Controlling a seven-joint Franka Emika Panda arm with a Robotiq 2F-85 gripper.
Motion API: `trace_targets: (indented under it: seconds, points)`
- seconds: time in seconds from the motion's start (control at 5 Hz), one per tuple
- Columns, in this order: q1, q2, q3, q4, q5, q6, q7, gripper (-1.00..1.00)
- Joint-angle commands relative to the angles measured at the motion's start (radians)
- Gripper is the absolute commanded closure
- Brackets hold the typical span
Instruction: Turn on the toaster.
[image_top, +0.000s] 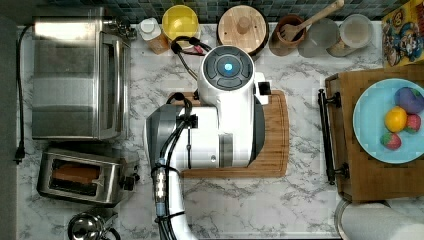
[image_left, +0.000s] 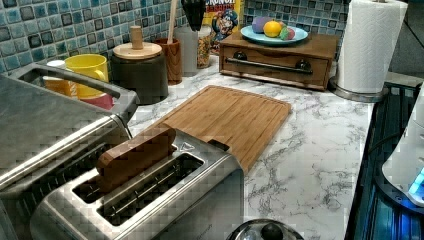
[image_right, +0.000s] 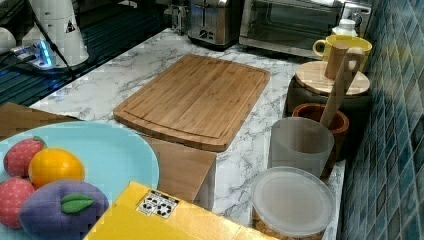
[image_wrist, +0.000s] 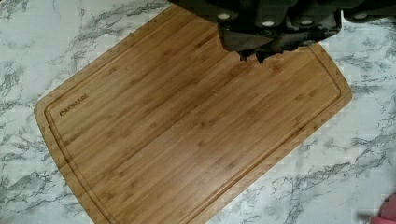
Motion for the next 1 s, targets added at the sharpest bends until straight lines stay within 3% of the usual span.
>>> trace_targets:
  seconds: [0.2, 0.6, 1.0]
  points:
    - [0.008, -0.059, 0.014, -0.091, 0.038, 0.057, -0.063, 1.00]
    - [0.068, -0.096, 0.089, -0.201, 0.098, 0.131, -0.164, 1.00]
    - [0.086, -0.136, 0.170, -0.318, 0.139, 0.183, -0.187, 1.00]
